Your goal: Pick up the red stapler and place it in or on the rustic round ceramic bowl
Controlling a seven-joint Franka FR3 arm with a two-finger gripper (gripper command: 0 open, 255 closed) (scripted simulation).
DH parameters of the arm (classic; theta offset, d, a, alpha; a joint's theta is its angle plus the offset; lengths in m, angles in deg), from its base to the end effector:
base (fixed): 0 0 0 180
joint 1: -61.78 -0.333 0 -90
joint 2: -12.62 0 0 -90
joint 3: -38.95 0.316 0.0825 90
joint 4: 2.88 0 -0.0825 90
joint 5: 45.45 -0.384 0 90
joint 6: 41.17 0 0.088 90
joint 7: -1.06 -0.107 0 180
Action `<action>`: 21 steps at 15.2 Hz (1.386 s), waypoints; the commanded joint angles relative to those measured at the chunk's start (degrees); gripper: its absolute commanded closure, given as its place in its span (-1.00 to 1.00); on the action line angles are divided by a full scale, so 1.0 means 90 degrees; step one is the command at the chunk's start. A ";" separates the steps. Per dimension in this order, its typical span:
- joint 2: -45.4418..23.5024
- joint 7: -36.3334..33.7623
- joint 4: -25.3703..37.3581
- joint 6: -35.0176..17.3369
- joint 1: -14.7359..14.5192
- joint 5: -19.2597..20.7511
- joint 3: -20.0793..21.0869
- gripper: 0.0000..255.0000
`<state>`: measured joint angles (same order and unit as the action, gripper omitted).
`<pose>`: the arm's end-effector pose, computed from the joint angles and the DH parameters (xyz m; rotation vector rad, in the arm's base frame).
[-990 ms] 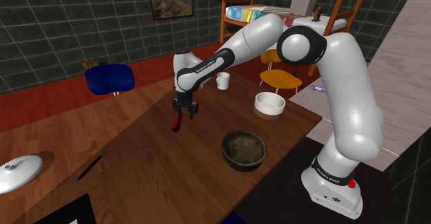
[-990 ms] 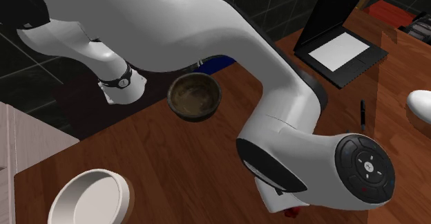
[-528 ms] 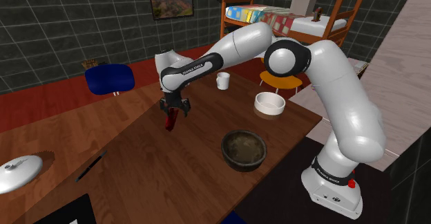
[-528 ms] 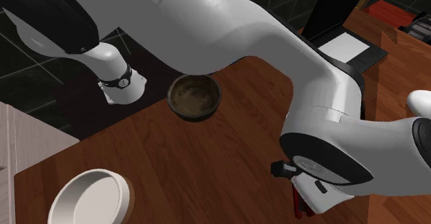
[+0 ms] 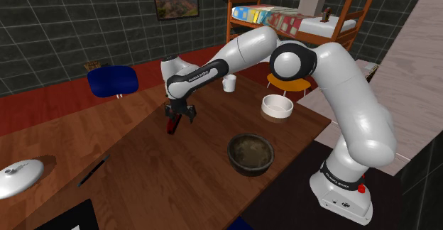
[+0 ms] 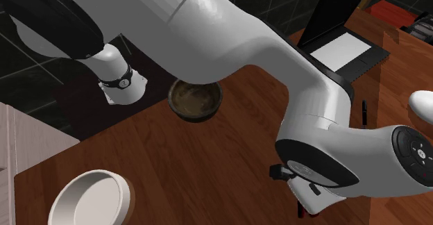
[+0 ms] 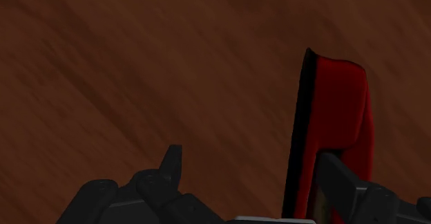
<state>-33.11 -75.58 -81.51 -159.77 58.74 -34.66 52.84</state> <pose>0.7067 0.1672 0.2418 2.7082 -1.4963 -0.0964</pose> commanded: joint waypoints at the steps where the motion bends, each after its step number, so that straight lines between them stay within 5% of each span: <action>1: -0.0072 -0.0007 -0.0005 0.0031 -0.0015 0.0006 -0.0009 -1.00; 4: -0.0072 -0.0007 -0.0005 0.0031 -0.0015 0.0006 -0.0009 -1.00; 5: -0.0062 -0.0010 -0.0009 0.0037 -0.0017 0.0005 -0.0007 1.00; 10: -0.0103 -0.0061 -0.0008 -0.0005 -0.0062 0.0017 -0.0009 1.00; 13: 0.0201 -0.0190 -0.0617 -0.0306 -0.0066 0.0020 0.0021 1.00; 14: -0.0069 0.0001 -0.0006 0.0029 -0.0030 -0.0010 -0.0029 1.00; 21: 0.0251 0.0034 0.0069 0.0420 -0.0007 -0.0079 0.0018 1.00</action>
<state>-31.62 -75.33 -80.51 -156.46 58.55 -35.25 52.90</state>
